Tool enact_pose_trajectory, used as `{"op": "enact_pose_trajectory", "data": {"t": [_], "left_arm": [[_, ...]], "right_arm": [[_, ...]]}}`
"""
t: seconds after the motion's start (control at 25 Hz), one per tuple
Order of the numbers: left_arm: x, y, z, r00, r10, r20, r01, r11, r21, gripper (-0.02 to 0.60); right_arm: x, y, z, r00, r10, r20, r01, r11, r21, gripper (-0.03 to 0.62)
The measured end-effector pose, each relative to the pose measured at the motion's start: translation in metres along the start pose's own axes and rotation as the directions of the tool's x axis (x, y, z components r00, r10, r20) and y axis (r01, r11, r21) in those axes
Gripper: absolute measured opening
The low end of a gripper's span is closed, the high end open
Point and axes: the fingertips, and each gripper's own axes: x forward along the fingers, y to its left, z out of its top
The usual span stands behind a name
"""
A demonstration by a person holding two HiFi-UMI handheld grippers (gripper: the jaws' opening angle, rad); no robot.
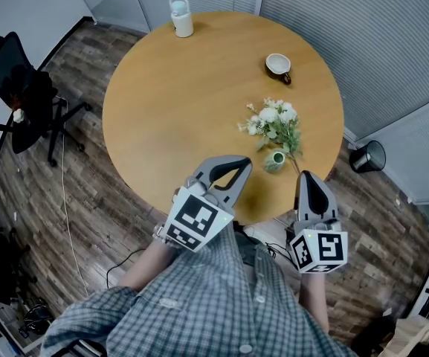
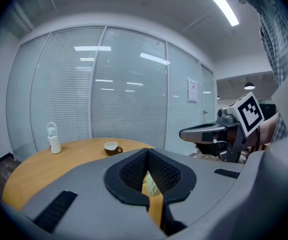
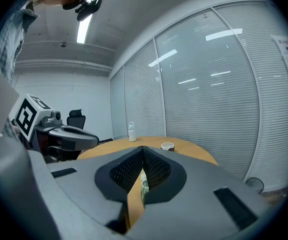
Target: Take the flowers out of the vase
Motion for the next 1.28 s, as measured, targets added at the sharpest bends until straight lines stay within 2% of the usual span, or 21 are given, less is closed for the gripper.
{"op": "enact_pose_trajectory", "data": {"t": [1.28], "left_arm": [[-0.001,0.0042,-0.0006,1.0,-0.001,0.005,0.001,1.0,-0.007,0.008]], "right_arm": [[-0.0002,0.0065,-0.0075,0.999,0.011,-0.034,-0.011,1.0,0.002,0.009]]}}
